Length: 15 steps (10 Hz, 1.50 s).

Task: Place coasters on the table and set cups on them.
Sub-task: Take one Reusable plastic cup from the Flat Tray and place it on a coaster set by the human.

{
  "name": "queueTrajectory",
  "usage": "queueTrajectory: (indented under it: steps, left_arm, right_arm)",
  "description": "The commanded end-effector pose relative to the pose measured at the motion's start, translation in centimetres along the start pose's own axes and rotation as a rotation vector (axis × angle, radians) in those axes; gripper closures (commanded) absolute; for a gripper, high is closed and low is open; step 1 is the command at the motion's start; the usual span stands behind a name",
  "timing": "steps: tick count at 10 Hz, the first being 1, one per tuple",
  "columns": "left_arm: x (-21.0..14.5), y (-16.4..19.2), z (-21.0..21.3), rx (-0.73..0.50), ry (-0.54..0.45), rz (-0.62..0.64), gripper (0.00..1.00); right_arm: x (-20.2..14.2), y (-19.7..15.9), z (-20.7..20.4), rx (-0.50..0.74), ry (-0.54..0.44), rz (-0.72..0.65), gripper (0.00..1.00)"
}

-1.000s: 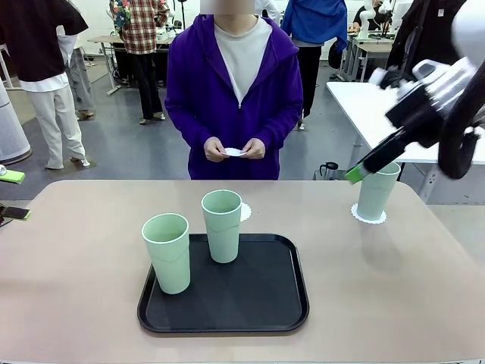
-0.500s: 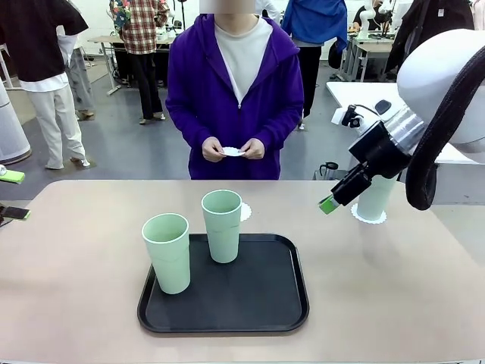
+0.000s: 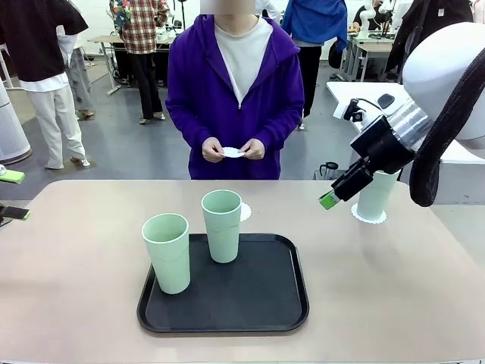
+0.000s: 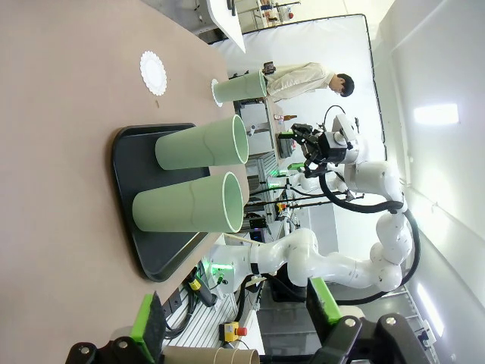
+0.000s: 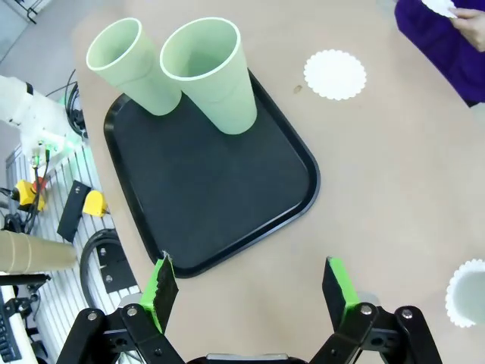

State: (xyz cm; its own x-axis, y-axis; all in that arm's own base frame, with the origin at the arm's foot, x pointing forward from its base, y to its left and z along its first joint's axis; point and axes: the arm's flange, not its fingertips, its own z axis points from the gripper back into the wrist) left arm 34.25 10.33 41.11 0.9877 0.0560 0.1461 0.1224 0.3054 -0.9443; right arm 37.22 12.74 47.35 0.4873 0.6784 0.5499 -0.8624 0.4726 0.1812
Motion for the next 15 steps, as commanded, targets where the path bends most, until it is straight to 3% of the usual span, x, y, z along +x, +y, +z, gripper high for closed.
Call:
queueTrajectory:
  steps: [1,2,4,7,8,11,15]
  left_arm:
    - [0.1,-0.1,0.0,-0.018,-0.009,-0.016,0.00]
    - [0.1,-0.1,0.0,-0.018,-0.009,-0.016,0.00]
    - [0.1,-0.1,0.0,-0.018,-0.009,-0.016,0.00]
    - [0.1,-0.1,0.0,-0.018,-0.009,-0.016,0.00]
    - [0.1,-0.1,0.0,-0.018,-0.009,-0.016,0.00]
    - [0.1,-0.1,0.0,-0.018,-0.009,-0.016,0.00]
    - [0.1,-0.1,0.0,-0.018,-0.009,-0.016,0.00]
  right_arm:
    - [0.0,0.0,0.0,0.000,0.000,-0.001,0.00]
    - [-1.2,-0.9,-1.4,0.162,-0.146,0.131,0.00]
    - [-2.7,-3.1,-4.8,0.337,-0.460,0.245,0.00]
    - [-5.3,-5.2,-9.2,0.359,-0.712,0.279,0.00]
    - [-6.0,-5.4,-10.7,0.338,-0.754,0.305,0.00]
    - [-6.9,-4.9,-15.5,0.351,-0.756,0.336,0.00]
    - [-4.7,-5.0,-20.5,0.369,-0.731,0.302,0.00]
